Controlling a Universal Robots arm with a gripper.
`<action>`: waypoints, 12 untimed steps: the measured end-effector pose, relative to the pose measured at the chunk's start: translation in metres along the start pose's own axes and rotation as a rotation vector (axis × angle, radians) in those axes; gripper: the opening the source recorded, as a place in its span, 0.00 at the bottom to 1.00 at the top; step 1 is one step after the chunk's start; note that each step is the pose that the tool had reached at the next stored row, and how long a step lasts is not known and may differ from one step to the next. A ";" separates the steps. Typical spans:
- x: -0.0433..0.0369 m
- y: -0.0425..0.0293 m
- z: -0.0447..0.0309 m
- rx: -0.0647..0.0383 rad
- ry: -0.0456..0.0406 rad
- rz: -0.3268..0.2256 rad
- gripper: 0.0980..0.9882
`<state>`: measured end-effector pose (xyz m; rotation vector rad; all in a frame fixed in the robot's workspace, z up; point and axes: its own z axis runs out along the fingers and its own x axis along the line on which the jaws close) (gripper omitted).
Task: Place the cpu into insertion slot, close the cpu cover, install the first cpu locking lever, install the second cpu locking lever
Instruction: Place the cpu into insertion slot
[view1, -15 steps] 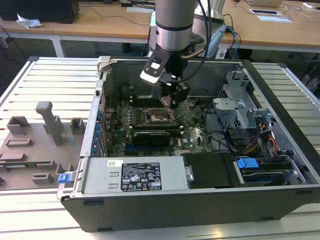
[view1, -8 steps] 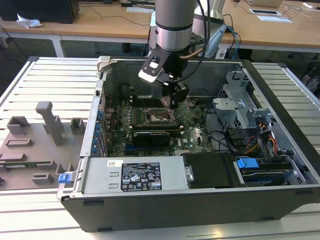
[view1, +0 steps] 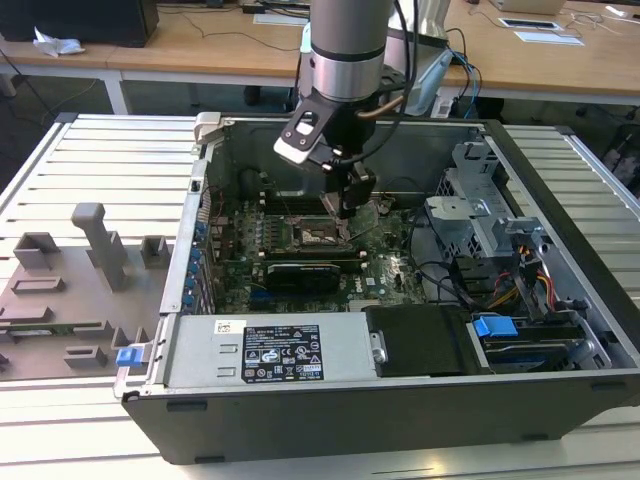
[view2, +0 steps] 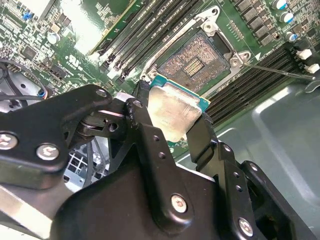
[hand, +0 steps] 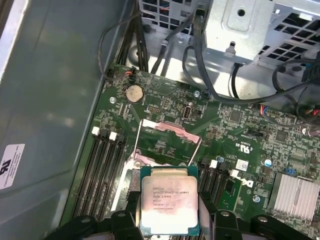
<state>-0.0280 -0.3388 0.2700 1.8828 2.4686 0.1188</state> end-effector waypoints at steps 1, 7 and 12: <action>0.0000 0.0000 0.0000 0.000 -0.0009 0.012 0.50; 0.0000 0.0000 0.0000 -0.001 -0.0047 0.058 0.50; 0.0000 0.0000 0.0000 -0.002 -0.0100 0.123 0.50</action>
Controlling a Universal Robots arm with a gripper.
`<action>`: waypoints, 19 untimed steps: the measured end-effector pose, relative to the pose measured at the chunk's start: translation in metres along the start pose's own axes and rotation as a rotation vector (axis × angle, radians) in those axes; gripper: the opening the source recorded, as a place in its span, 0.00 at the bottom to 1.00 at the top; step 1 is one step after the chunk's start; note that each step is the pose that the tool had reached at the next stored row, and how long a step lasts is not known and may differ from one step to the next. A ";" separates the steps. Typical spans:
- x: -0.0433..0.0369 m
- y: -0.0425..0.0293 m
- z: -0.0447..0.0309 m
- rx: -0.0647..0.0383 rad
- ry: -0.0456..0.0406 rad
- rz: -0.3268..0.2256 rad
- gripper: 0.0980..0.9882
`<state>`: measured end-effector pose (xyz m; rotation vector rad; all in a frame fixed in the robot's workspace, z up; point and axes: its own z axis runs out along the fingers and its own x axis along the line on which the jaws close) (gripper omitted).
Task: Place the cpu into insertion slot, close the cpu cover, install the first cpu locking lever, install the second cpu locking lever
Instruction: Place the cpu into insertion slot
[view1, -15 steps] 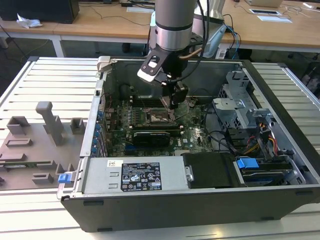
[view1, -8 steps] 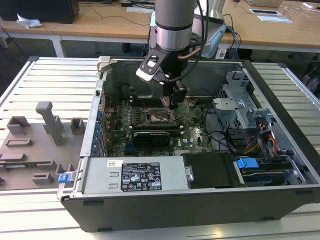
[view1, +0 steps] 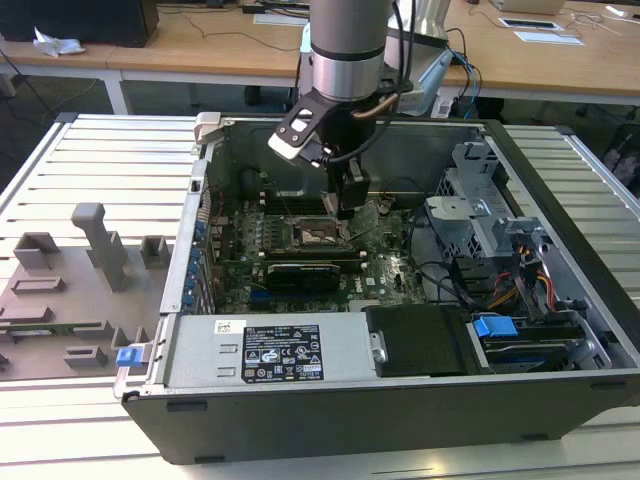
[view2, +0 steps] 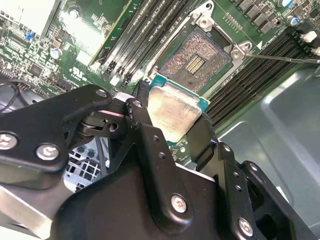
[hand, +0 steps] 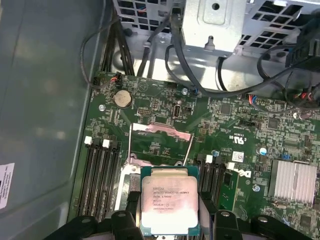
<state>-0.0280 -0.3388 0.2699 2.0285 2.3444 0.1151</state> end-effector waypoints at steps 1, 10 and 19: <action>0.0000 0.0000 0.0000 0.000 -0.0012 0.015 0.50; 0.0000 0.0000 0.0000 -0.001 -0.0064 0.077 0.50; 0.0000 0.0000 0.0000 -0.003 -0.0111 0.134 0.50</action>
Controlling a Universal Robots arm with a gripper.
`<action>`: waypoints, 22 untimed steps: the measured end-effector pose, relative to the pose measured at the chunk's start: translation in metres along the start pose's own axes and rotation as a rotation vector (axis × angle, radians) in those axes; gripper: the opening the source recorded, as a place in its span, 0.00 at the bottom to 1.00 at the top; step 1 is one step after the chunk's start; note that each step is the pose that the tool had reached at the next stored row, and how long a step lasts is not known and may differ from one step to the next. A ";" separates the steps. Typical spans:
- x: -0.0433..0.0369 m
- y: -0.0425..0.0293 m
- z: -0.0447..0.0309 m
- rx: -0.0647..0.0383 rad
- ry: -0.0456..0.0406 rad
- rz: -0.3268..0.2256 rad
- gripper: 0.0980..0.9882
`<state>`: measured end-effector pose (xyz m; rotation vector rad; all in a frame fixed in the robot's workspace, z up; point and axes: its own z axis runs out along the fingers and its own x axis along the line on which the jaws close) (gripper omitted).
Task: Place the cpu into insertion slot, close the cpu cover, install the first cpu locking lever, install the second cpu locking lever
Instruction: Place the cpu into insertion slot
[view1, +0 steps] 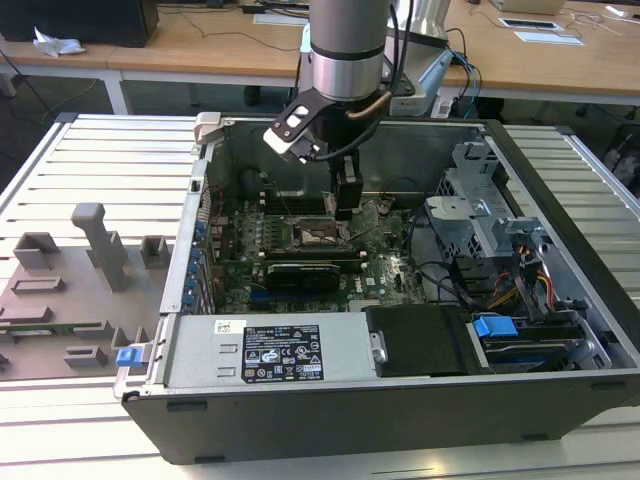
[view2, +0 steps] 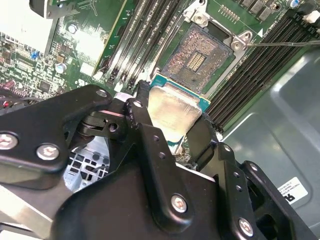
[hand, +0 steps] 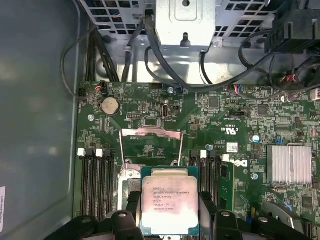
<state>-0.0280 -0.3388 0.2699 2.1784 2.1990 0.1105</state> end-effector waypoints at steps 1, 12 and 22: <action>0.0000 0.0000 0.0000 0.000 -0.0004 0.005 0.50; 0.0000 0.0000 0.0000 -0.002 -0.0070 0.085 0.50; 0.0000 0.0000 0.0000 -0.003 -0.0127 0.155 0.50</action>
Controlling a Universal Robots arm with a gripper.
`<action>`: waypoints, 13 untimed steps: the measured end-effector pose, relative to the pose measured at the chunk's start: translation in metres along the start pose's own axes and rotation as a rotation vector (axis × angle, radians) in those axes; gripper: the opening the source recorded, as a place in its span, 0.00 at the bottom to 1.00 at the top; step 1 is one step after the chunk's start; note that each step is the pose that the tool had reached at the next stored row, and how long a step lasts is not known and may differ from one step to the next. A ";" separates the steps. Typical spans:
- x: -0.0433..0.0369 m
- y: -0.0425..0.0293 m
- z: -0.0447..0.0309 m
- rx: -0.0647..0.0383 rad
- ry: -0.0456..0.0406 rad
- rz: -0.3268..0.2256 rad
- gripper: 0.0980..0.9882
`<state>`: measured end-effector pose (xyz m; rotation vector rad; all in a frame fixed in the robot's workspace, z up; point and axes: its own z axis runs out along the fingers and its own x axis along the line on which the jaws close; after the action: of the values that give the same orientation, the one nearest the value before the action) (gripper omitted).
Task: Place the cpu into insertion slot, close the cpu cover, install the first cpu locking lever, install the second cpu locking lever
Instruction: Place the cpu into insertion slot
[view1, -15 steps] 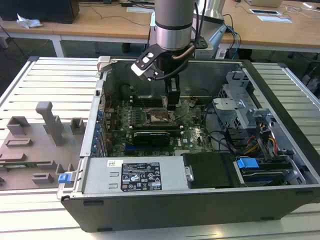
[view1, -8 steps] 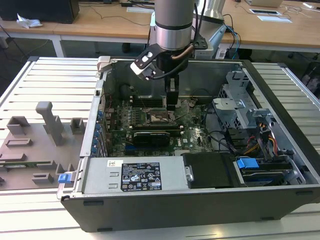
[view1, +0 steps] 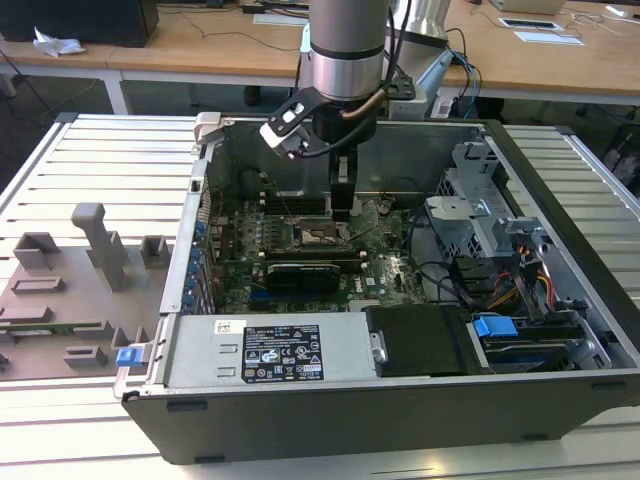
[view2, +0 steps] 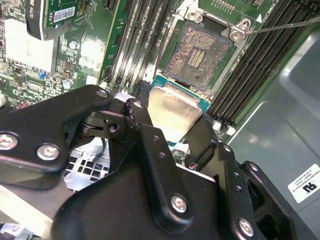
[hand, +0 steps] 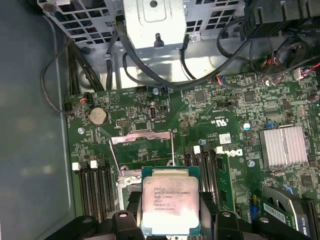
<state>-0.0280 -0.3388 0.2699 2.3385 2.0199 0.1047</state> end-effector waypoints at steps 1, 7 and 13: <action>0.0000 0.0000 0.0000 -0.001 -0.0029 0.035 0.50; 0.0000 0.0000 0.0000 0.001 0.0047 -0.064 0.50; 0.0000 0.0000 0.0000 0.003 0.0144 -0.182 0.50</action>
<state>-0.0280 -0.3388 0.2699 2.1491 2.2284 0.1109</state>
